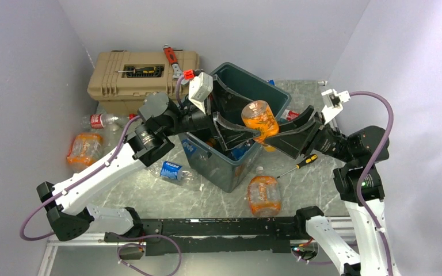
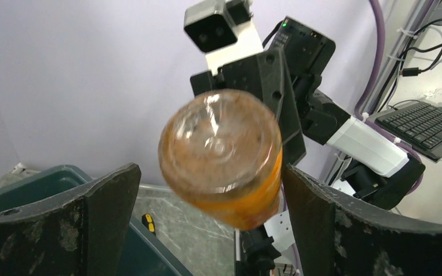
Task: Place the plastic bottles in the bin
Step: Place the plastic bottle in the trash bin.
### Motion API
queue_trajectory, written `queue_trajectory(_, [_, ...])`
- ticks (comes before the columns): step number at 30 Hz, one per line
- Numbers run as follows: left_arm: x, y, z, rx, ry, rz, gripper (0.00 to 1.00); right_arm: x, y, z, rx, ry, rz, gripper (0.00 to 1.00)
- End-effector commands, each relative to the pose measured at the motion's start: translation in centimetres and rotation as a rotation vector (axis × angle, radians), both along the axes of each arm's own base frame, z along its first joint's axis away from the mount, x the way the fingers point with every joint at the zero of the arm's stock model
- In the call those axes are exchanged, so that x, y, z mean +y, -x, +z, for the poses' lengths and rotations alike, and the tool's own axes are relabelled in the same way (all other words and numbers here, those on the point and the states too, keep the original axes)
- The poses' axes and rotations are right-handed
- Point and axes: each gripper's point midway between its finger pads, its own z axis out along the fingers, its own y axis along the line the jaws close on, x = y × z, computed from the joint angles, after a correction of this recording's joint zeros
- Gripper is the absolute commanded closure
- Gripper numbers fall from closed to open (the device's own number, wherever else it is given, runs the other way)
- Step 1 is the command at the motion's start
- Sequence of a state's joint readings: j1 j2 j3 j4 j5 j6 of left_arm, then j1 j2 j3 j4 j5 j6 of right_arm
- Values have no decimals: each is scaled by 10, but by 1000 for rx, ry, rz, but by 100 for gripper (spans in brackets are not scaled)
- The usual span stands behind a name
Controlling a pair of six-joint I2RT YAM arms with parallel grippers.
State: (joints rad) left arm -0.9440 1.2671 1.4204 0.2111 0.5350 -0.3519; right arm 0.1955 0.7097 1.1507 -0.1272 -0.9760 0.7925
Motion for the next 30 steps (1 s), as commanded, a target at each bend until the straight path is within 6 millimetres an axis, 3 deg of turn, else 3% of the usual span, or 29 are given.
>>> queue_trajectory(1, [5,7,33,-69,61,-9,1,3,7,2,-35,27,34,100])
queue_trajectory(8, [-1,7,28,-56,19,-37,21,8,4,-3,-26,41,46,100])
queue_trajectory(15, [-10,15,15,-28,-64,-116,24,10,3,-1,-29,51,49,100])
queue_trajectory(20, [-9,15,12,-28,-68,-114,56,10,5,-2,-32,59,47,100])
queue_trajectory(23, [-7,19,11,-39,-82,-126,65,9,5,-5,-32,68,40,100])
queue_trajectory(24, [-7,21,10,-43,-86,-138,74,8,5,-5,-32,69,37,100])
queue_trajectory(25, [-6,23,10,-47,-86,-147,88,8,6,-5,-33,69,34,100])
queue_trajectory(26, [-6,24,11,-43,-83,-150,99,7,7,-4,-38,66,29,95])
queue_trajectory(28, [-4,22,14,-35,-61,-127,100,6,13,1,-65,52,35,51])
queue_trajectory(30, [2,18,23,-35,-10,-82,100,3,19,9,-107,19,17,27])
